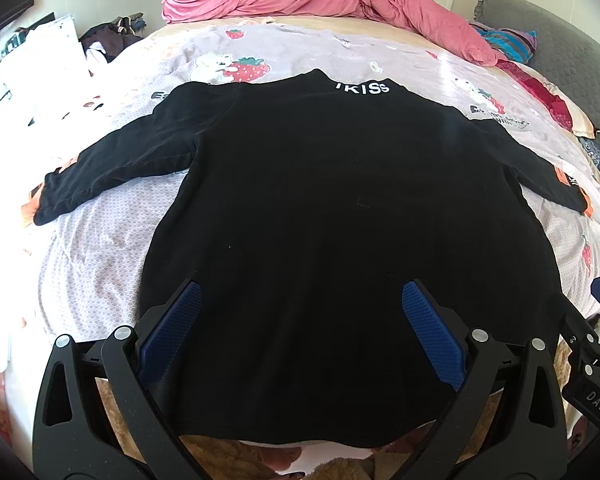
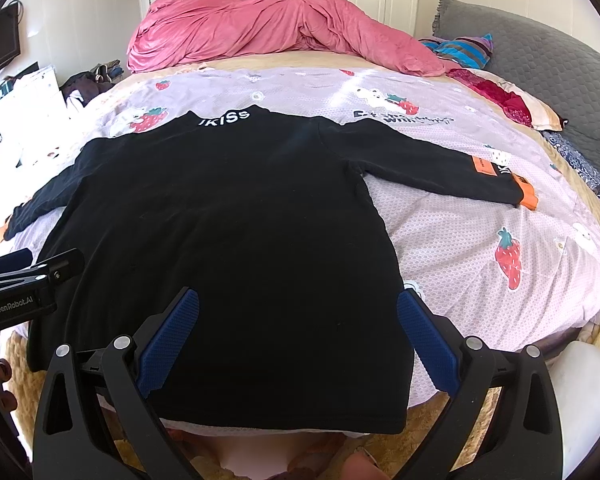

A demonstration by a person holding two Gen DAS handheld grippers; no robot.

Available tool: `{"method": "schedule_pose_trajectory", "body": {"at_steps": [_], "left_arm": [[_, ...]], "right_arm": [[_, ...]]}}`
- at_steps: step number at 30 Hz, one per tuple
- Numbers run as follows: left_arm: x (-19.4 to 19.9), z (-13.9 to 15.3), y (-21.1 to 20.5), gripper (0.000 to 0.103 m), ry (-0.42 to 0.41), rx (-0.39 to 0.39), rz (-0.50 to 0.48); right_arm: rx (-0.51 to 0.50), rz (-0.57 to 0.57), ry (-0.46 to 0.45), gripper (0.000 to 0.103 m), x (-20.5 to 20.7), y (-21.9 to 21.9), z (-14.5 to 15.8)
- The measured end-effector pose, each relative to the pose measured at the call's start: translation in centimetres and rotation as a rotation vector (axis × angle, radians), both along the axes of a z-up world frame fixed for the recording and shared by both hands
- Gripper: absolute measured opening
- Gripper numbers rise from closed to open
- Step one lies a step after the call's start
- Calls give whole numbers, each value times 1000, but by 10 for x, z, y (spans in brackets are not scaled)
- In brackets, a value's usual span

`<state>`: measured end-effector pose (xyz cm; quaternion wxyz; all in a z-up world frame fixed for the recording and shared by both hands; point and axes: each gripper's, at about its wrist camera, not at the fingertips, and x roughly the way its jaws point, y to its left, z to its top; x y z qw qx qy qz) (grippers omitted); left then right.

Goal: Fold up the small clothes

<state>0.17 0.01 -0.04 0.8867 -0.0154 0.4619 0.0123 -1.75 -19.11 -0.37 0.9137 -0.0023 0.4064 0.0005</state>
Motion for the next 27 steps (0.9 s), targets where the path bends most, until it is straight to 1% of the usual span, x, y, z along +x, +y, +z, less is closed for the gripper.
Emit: {"method": "schedule_pose_trajectory", "body": {"at_steps": [27], "left_arm": [[-2,1,0,95,-3,-5,-1]], "right_arm": [[-5,1,-1,99,0,1,1]]}}
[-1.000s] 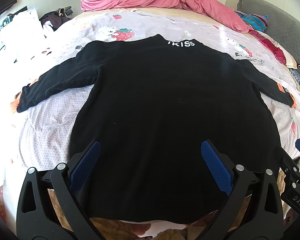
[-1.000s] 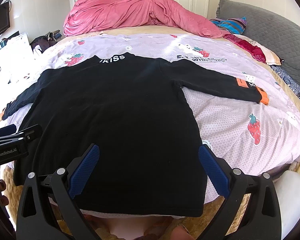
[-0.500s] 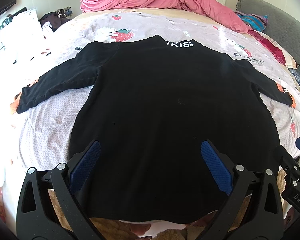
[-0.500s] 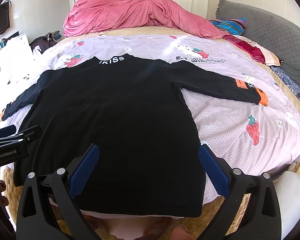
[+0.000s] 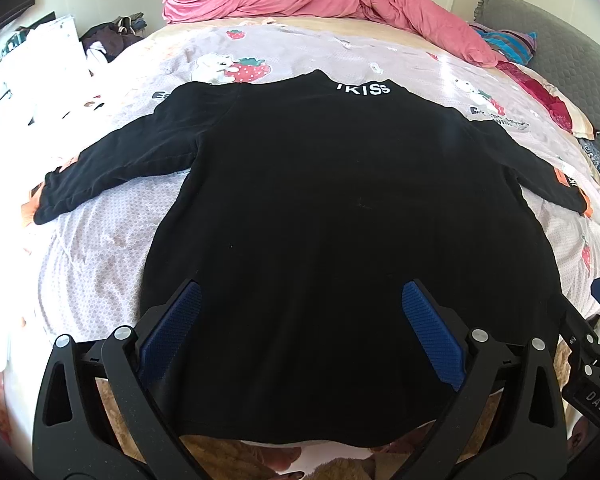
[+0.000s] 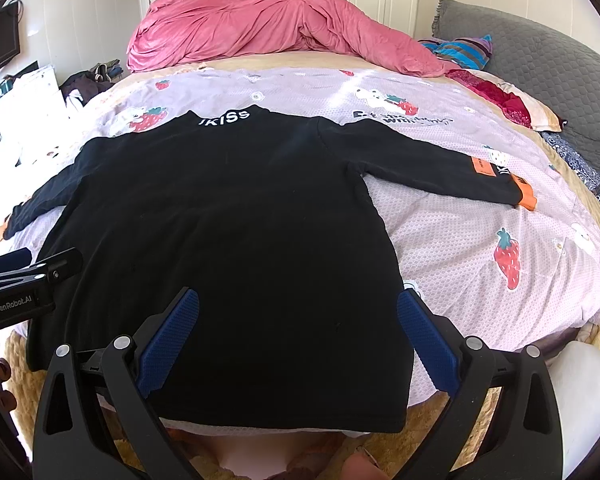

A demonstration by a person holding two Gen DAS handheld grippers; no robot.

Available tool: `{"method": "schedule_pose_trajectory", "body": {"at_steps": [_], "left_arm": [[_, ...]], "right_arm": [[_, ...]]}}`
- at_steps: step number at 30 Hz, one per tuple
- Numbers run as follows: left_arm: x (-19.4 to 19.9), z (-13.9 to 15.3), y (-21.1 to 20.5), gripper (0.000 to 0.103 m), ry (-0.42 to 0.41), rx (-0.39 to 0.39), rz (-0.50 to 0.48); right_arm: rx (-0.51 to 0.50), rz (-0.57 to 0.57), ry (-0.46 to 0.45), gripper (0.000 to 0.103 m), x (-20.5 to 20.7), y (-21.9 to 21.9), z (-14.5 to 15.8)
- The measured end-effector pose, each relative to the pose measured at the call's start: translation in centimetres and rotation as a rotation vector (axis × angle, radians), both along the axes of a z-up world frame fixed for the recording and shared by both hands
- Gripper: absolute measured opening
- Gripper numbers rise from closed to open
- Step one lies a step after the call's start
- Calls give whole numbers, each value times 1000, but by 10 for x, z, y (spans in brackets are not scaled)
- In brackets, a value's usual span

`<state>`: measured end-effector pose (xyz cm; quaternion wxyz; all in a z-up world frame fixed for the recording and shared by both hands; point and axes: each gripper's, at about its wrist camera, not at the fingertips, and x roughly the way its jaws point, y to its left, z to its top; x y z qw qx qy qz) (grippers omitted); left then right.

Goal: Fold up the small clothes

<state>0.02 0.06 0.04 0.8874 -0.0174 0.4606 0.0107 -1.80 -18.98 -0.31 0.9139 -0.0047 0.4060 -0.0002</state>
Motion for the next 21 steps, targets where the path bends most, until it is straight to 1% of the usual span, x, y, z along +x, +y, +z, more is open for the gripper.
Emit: {"method": "schedule_pose_trajectory", "body": {"at_steps": [14,21], "left_arm": [[2,0,3,95,6,-8,13],[9,3,-2,95,-2,-7,14]], "right_arm": [[20,1,-13,99,2,1,1],[35,10,-19,99,10,2,3]]}}
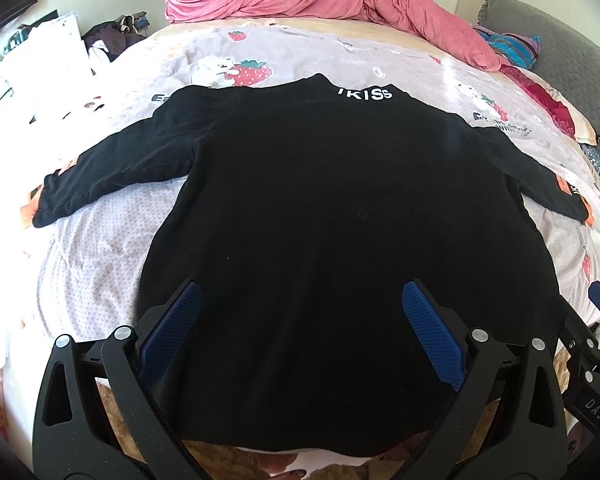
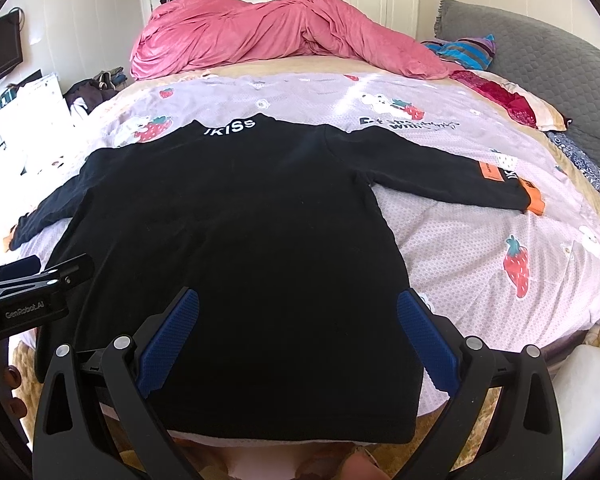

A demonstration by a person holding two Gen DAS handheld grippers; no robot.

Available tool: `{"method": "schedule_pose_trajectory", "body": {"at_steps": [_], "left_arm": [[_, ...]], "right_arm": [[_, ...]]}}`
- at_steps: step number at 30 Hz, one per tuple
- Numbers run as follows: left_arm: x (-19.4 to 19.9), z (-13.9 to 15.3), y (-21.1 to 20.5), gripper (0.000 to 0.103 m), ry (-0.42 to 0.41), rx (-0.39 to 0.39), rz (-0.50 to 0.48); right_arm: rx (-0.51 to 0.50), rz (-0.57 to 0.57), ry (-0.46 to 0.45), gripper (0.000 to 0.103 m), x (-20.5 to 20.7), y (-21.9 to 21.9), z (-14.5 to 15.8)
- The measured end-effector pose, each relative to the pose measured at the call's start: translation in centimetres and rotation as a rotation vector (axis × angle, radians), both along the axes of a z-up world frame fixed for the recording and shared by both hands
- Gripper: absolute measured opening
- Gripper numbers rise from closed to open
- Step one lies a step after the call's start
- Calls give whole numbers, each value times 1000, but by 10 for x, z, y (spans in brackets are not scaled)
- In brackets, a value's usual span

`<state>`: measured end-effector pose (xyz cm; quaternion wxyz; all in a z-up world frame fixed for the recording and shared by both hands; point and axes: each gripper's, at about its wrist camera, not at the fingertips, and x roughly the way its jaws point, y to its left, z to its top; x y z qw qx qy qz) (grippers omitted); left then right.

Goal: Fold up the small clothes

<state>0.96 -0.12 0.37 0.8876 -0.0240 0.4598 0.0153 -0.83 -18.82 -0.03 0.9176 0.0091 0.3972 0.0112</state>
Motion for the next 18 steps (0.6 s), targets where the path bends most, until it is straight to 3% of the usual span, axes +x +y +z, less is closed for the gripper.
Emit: {"method": "schedule_pose_trajectory", "body": {"at_steps": [18], "left_arm": [[42,5,-22,95,2,3,-18]], "right_arm": [[57,-66,-4,99,40,-38,-3]]}}
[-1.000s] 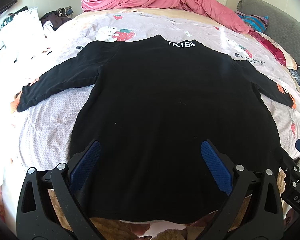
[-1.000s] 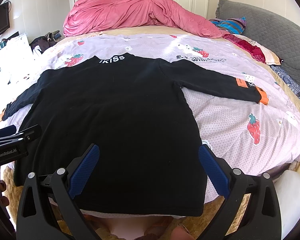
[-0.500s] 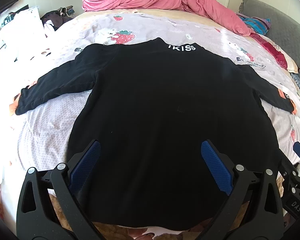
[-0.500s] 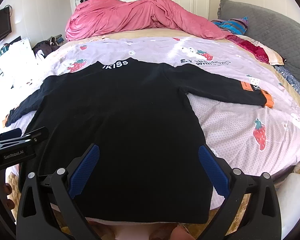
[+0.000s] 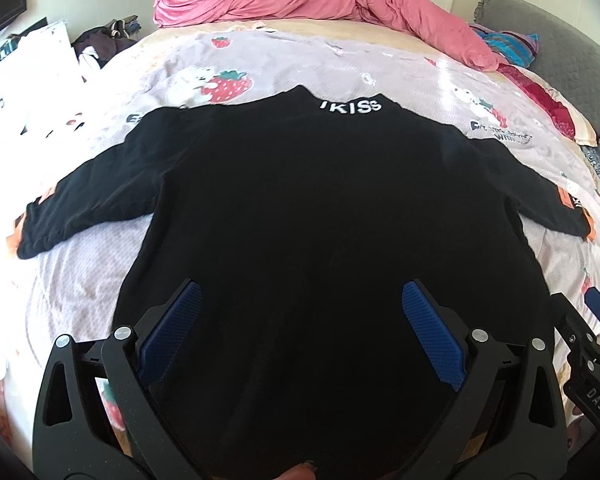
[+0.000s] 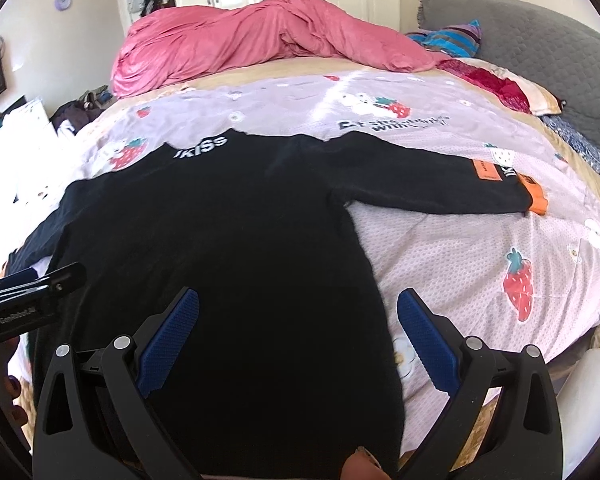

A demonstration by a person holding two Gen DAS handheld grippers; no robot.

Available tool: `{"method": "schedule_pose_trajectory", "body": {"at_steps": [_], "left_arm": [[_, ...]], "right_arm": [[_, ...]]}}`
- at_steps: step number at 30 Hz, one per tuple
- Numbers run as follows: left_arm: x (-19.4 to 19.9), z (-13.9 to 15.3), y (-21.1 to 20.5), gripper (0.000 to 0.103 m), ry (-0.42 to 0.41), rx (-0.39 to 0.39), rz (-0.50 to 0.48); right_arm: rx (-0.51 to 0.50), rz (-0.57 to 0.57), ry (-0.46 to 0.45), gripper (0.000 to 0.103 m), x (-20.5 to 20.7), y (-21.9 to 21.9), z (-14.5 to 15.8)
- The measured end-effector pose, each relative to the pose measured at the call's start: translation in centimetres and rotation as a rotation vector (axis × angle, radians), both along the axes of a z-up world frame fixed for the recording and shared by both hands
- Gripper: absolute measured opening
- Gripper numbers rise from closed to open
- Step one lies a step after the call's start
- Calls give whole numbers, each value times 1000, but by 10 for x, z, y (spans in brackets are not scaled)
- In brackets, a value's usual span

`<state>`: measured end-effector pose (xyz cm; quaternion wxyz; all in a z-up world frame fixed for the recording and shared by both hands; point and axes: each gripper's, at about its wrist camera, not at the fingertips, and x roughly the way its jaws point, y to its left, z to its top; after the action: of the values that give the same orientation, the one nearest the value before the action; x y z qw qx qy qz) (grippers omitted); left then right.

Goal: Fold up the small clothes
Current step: 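Move the right tool to the orange-cuffed sleeve and grasp the cuff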

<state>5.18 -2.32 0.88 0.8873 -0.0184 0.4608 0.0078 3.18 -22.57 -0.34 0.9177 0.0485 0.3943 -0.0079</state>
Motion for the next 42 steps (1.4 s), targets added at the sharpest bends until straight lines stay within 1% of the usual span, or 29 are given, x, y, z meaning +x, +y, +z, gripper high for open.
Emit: {"method": "schedule_pose_trajectory", "body": {"at_steps": [4,10,17,21,24,30,35,42], "left_arm": [[14,1,-11,95,1,-4,-20],[35,1,-22,95,14,-36,-30],[58,-3,-35,95,23,-29,-49],[70,-5,-41,95,36,-42,-63],[81,-6,-46,95,36,-40,-75],[97,-9,-54,95,38,-24,-83],[109,-12,-58,95,51,-26,-79],[120,-13,-63,95,49,-16,-74]], "right_arm": [[5,-36,8,99,11,-18,-4],[11,-99,17,99,28,-50,-8],[29,-209,53,99,48,-100,-20],[52,-286,74,99,59,-133,-27],[93,-355,90,99,66,-162,-34],[166,-450,106,99,78,-208,-45],[218,-493,104,99,90,-235,-52],[339,-547,93,99,109,-273,-60]]}}
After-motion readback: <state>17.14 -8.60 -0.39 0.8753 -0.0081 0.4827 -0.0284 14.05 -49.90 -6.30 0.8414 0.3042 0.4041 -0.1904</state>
